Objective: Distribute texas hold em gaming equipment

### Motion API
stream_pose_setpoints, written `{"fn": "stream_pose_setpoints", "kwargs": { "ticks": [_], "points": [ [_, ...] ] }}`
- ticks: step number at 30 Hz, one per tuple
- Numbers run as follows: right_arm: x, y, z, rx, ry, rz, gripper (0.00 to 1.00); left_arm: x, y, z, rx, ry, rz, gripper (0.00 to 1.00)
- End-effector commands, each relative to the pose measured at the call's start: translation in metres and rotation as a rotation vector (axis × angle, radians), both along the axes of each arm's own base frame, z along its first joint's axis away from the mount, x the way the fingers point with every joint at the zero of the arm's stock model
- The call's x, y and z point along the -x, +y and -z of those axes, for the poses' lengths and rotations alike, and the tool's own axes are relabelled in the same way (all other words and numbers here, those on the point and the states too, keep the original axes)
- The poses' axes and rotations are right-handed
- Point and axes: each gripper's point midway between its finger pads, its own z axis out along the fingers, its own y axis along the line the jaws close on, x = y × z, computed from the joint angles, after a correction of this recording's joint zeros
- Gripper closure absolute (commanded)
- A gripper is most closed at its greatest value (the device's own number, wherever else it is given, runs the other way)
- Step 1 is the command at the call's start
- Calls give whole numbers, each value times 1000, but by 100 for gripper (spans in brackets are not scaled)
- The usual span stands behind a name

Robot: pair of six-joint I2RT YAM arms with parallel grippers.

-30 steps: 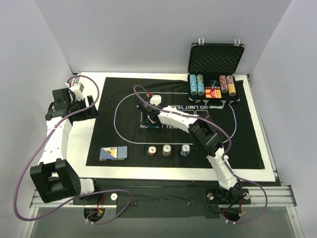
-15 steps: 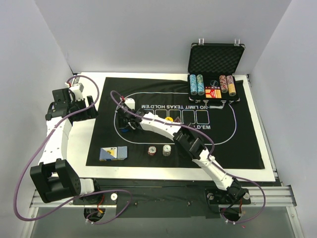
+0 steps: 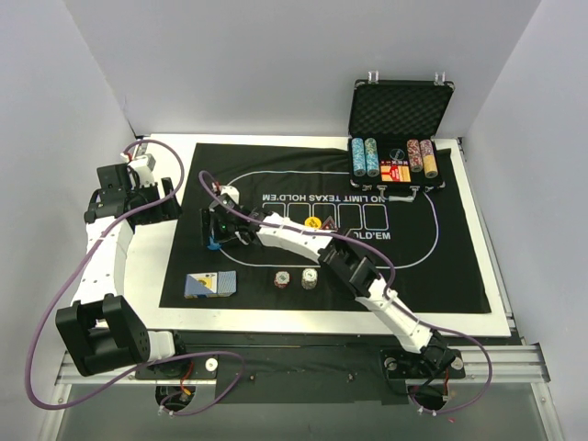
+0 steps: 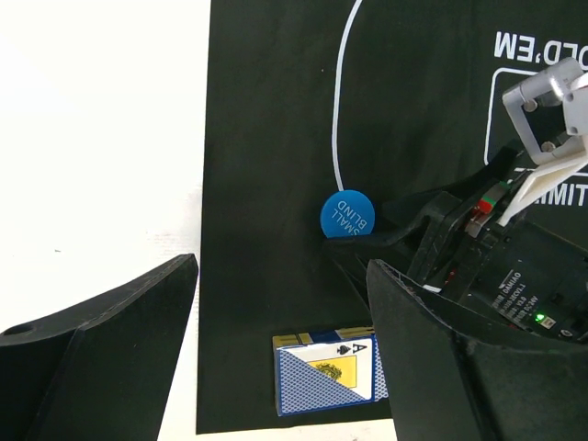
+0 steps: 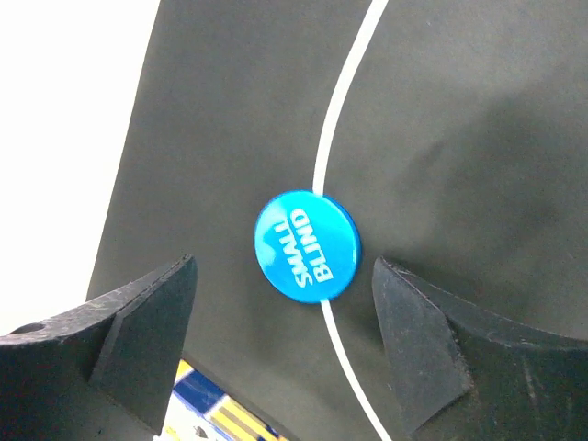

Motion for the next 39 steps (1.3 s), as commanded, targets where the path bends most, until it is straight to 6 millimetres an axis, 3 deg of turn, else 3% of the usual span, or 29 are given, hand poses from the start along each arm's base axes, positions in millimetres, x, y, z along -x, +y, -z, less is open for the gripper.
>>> {"fn": "stream_pose_setpoints", "kwargs": {
  "ticks": [1,4,5,6,11,15,20,26,32,39],
  "points": [
    [-11,-35,-28,29,-23,38,27,-4,1,-16,-3,-46,7,14],
    [-18,-72,-55,47,-51,79,27,-3,1,-15,7,-40,7,14],
    [-30,-92,-59,80,-77,118,27,-2,3,-15,3,-38,6,14],
    [-28,-110,-64,104,-79,134,27,-2,1,-15,8,-36,12,14],
    [-47,-218,-61,325,-107,285,24,1,-2,-12,17,-33,22,14],
    [-45,-276,-51,477,-107,343,18,4,-4,-8,27,-20,30,14],
    [-41,-301,-31,545,-71,354,16,6,-8,-8,38,-17,39,14],
    [-39,-314,-11,573,-24,369,15,6,-8,-13,40,-23,44,14],
    [-40,-313,-3,574,-21,349,15,6,-8,-10,42,-19,43,14],
    [-50,-295,0,534,-15,321,16,4,-8,-15,39,-27,42,13]
  ]
}}
